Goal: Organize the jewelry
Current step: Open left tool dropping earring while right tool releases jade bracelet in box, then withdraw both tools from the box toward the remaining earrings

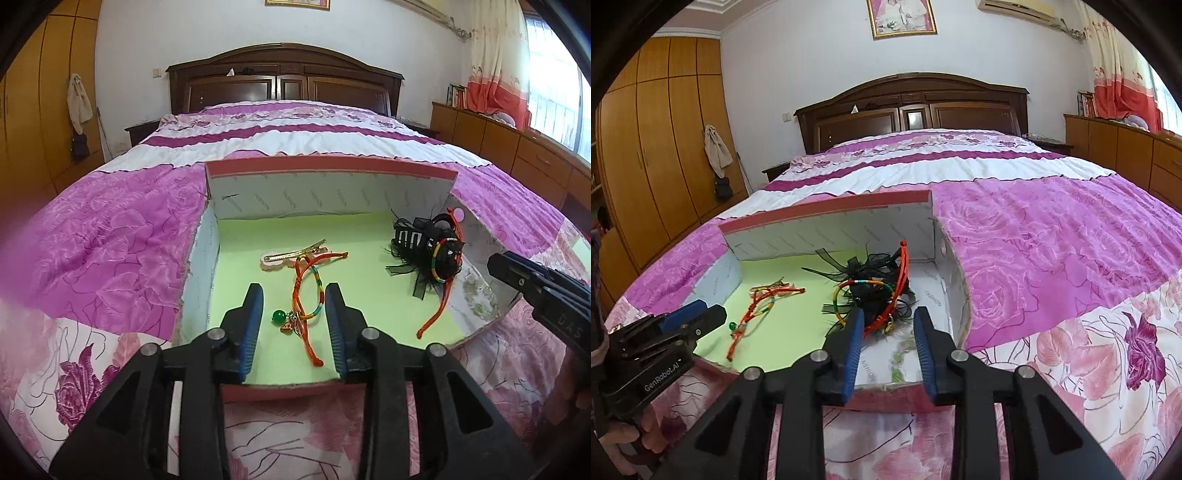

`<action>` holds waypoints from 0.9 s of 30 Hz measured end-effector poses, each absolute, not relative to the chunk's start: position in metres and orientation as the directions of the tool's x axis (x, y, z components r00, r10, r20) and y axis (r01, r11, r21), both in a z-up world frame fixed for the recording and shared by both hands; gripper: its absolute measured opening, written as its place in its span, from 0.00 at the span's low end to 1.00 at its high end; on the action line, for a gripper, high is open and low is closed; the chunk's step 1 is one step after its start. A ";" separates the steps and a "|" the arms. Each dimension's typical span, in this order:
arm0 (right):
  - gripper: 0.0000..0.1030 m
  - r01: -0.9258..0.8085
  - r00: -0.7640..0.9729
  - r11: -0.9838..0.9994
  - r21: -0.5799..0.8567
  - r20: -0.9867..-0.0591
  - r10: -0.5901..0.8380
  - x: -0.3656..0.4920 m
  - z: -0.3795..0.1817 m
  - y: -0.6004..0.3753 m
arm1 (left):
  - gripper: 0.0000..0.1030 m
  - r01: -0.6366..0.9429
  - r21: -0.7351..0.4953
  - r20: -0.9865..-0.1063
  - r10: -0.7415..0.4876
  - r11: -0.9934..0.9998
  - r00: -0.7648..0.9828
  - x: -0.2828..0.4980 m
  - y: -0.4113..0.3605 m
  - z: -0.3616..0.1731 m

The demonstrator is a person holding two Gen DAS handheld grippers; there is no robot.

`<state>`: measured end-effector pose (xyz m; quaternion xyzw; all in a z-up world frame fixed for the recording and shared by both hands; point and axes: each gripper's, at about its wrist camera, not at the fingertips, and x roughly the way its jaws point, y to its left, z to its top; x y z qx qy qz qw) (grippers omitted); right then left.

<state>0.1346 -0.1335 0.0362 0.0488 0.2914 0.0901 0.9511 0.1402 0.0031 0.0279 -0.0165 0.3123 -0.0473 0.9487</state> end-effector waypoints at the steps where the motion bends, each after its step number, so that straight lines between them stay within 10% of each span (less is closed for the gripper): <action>1: 0.30 -0.144 0.814 0.978 0.150 -0.544 0.204 0.132 0.038 -0.134 | 0.26 0.082 -0.068 -0.593 -0.106 0.994 0.798 0.138 0.004 0.030; 27: 0.30 -0.230 0.634 0.941 0.247 -0.696 0.337 0.064 0.023 -0.111 | 0.27 0.191 -0.161 -0.783 -0.243 0.968 0.573 0.086 -0.006 0.024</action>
